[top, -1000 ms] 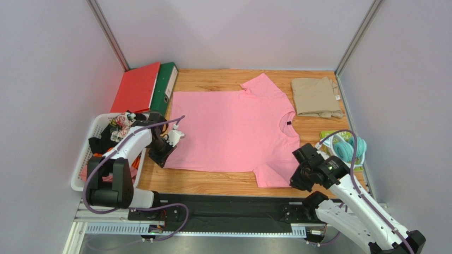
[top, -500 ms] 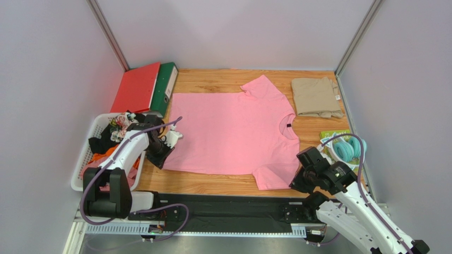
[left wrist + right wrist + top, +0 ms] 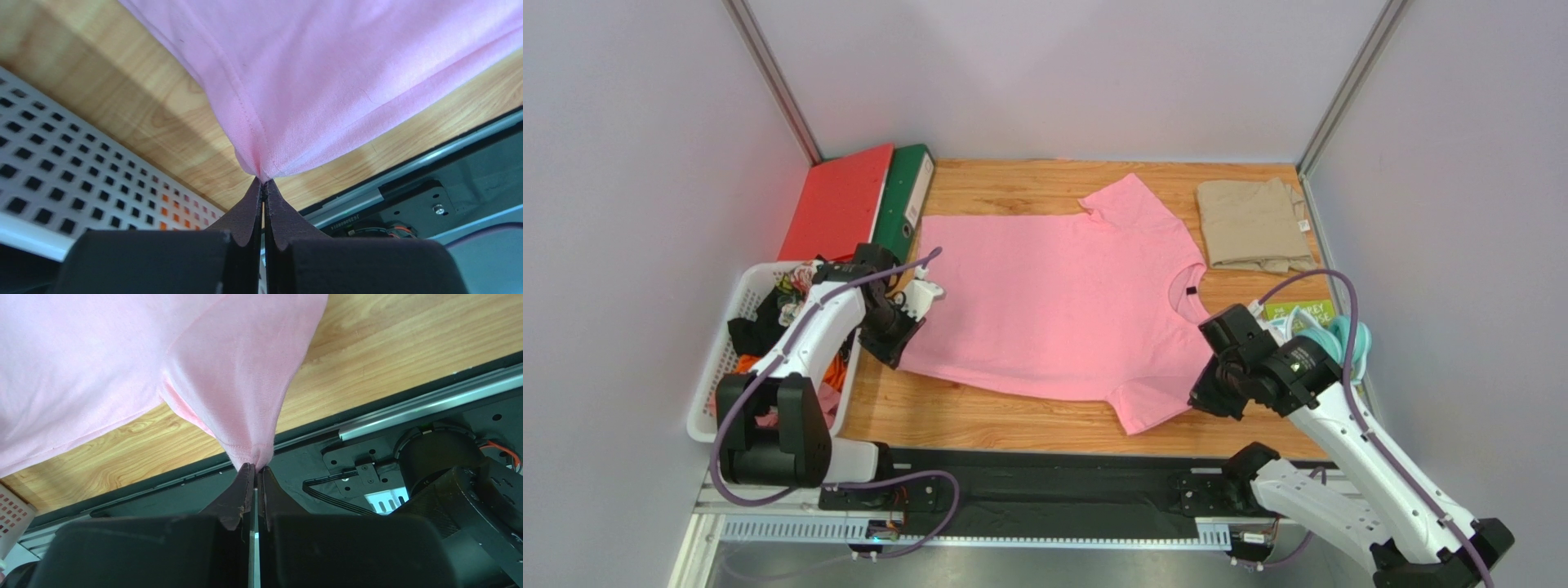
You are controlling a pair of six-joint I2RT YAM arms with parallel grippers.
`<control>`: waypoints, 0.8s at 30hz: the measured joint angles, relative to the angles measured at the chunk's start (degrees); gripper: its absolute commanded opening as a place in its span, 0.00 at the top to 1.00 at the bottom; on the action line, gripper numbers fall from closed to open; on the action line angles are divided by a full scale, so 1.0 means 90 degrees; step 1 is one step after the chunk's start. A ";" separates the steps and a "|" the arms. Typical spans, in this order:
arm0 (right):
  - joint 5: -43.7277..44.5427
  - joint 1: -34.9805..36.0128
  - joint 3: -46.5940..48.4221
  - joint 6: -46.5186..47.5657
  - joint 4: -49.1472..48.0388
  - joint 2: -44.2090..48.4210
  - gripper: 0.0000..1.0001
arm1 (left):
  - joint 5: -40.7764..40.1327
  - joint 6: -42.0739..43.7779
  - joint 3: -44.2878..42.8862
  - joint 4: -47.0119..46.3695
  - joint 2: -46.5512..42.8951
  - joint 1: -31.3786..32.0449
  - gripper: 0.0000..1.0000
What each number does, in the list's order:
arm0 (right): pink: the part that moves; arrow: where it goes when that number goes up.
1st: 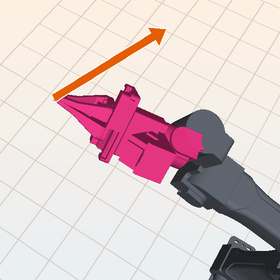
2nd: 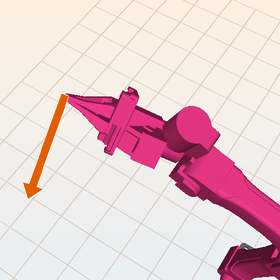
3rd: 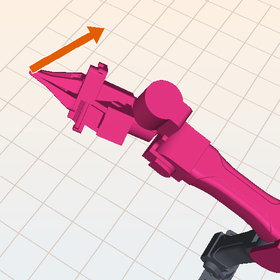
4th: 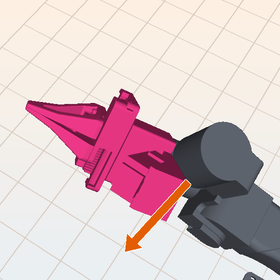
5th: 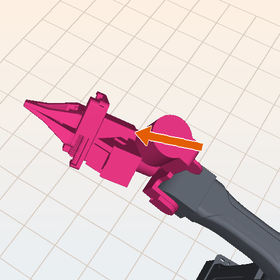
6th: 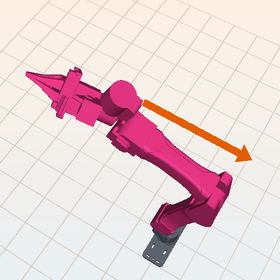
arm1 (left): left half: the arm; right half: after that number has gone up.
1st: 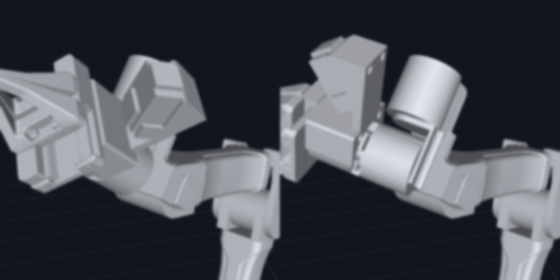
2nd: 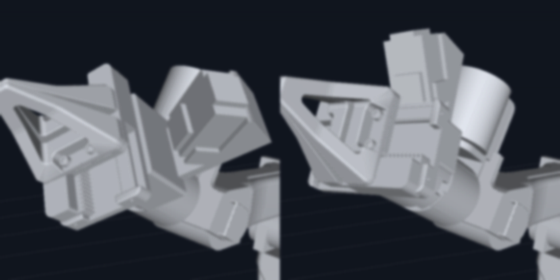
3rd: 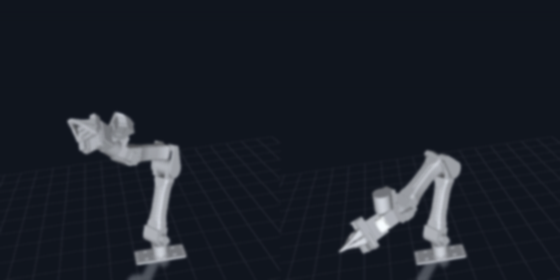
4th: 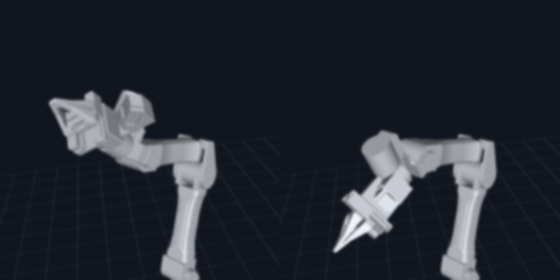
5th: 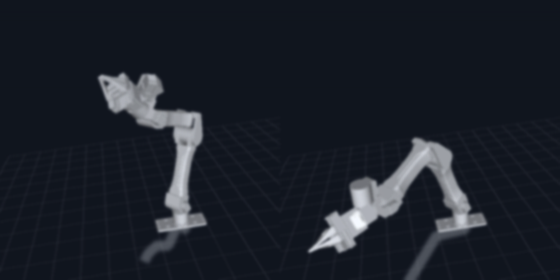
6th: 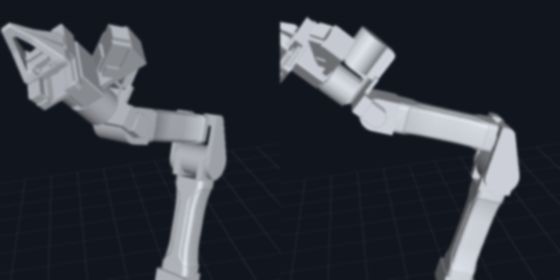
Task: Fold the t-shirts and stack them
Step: Fold the flattened tshirt in 1/3 of the way
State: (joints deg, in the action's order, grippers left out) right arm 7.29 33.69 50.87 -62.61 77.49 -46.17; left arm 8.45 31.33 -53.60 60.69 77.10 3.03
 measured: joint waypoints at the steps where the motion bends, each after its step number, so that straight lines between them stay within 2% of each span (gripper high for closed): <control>1: 0.0061 0.0000 0.0117 0.0034 -0.0002 -0.0068 1.00 | -0.0005 0.0007 -0.0104 -0.0007 0.0058 -0.0012 1.00; 13: 0.0644 -0.0002 0.0775 0.0347 -0.0019 -0.0787 1.00 | -0.0109 0.0010 -0.0882 -0.0107 0.0952 -0.0090 1.00; 24: 0.0852 -0.0430 0.1081 0.0731 -0.0381 -0.1273 1.00 | -0.0165 0.0010 -0.1001 -0.0282 0.1243 -0.0090 1.00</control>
State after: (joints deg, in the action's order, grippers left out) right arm 14.96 29.82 60.60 -56.03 74.06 -57.63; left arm 6.96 31.42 -62.61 58.15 88.29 2.22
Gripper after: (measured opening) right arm 0.010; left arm 0.006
